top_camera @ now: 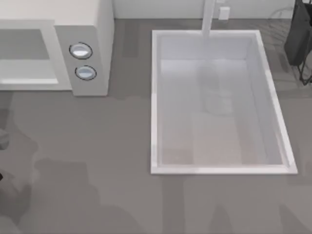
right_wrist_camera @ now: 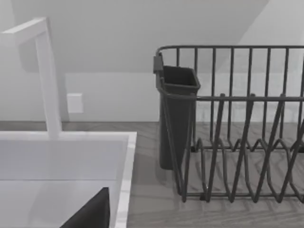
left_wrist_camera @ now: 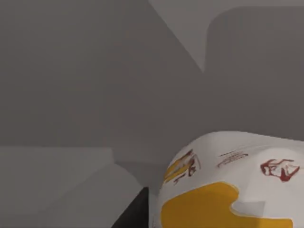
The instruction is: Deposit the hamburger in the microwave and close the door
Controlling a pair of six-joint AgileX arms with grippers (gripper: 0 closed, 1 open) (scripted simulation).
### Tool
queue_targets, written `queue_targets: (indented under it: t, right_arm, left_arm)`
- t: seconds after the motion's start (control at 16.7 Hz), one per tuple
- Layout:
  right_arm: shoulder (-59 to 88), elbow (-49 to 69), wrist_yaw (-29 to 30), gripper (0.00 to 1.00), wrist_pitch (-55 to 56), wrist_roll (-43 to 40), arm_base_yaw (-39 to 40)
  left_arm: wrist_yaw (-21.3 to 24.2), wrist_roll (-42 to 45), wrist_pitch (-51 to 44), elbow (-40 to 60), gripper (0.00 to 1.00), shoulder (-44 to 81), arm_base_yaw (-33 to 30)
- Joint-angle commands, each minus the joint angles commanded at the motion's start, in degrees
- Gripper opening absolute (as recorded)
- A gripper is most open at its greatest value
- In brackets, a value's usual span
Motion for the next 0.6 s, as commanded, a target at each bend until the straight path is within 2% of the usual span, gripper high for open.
queue_targets:
  t: [0.3, 0.6]
  right_arm:
    - [0.0, 0.0, 0.0, 1.0, 0.0, 0.0, 0.0]
    - [0.0, 0.0, 0.0, 1.0, 0.0, 0.0, 0.0]
  left_arm:
    - [0.0, -0.3, -15.3, 8.4, 0.0, -5.5, -0.1]
    - [0.0, -0.6, -18.5, 10.8, 0.0, -7.5, -0.1]
